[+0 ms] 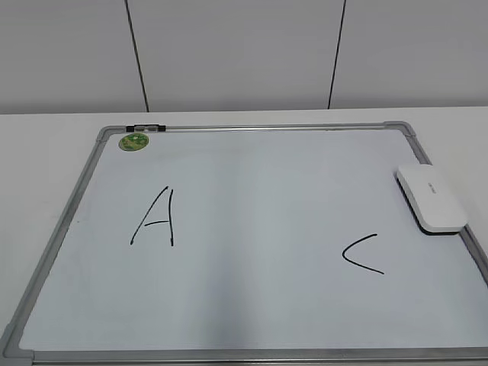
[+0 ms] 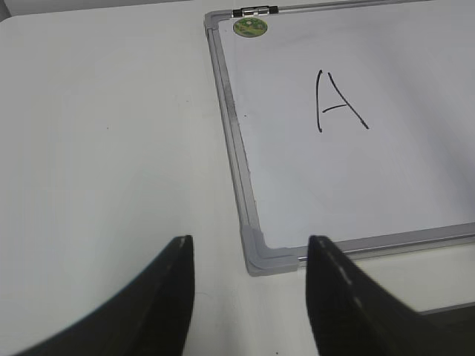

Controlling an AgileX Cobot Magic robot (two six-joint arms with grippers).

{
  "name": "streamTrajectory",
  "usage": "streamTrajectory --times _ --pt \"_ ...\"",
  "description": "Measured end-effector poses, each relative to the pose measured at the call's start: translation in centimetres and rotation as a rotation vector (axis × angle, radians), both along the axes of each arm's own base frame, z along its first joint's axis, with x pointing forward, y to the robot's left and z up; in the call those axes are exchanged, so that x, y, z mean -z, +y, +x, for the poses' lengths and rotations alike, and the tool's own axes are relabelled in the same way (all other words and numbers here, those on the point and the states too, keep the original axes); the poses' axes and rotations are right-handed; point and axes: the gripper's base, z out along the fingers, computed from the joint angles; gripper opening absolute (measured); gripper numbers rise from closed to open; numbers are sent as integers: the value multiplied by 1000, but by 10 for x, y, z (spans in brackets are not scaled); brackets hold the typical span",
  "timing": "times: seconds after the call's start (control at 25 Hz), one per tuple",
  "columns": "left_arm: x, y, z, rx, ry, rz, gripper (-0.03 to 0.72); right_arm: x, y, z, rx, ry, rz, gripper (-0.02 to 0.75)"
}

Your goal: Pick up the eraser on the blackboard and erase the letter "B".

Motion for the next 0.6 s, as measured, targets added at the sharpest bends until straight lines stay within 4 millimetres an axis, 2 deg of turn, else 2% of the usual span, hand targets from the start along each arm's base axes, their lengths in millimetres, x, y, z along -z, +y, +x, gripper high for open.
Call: streamTrajectory --times 0.6 --pt "0 0 0 0 0 0 374 0 0 0 0 0 0 592"
